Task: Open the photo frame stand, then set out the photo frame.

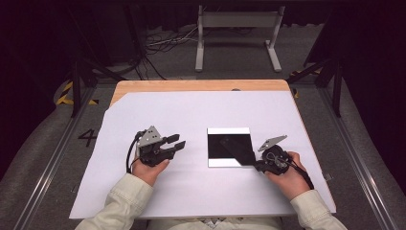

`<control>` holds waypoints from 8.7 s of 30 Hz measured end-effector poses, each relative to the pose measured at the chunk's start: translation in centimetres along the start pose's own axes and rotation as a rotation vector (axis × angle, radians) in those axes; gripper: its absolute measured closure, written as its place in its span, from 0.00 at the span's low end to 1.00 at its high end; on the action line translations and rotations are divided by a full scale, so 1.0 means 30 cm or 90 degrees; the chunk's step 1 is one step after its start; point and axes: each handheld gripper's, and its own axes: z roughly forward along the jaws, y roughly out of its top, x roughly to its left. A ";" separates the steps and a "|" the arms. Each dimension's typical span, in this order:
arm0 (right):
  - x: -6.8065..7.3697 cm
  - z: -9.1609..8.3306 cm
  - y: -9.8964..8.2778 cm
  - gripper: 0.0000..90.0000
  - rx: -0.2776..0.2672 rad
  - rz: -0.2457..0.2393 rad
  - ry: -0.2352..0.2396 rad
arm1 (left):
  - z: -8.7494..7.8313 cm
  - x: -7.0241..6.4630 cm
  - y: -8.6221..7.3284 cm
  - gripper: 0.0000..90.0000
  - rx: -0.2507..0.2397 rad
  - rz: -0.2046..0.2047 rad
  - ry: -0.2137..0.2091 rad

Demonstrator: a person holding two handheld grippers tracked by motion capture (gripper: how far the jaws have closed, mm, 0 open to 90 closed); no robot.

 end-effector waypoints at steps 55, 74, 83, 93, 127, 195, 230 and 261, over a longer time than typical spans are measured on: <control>-0.005 -0.152 0.055 0.93 -0.203 0.020 0.009 | 0.008 -0.003 -0.002 0.68 0.009 0.000 -0.009; -0.033 -0.206 0.055 0.67 -0.259 0.093 0.055 | 0.011 -0.002 -0.004 0.67 0.013 0.003 -0.008; -0.066 -0.195 0.093 0.57 -0.268 0.122 0.061 | 0.009 -0.003 -0.008 0.67 0.014 -0.002 -0.006; -0.105 -0.178 0.138 0.56 -0.265 0.141 0.067 | 0.000 0.000 -0.013 0.67 0.014 -0.001 -0.001; -0.195 -0.042 0.173 0.47 -0.175 0.246 0.199 | -0.028 0.002 -0.031 0.67 0.018 -0.012 0.012; -0.100 -0.099 0.169 0.80 -0.096 0.126 0.235 | -0.012 0.001 -0.030 0.65 0.030 -0.012 0.002; -0.047 -0.150 0.149 0.98 -0.076 0.072 0.348 | -0.007 0.000 -0.027 0.65 0.029 -0.008 0.002; 0.047 -0.087 0.188 0.98 -0.212 -0.004 0.215 | -0.005 0.001 -0.028 0.65 0.029 -0.007 0.002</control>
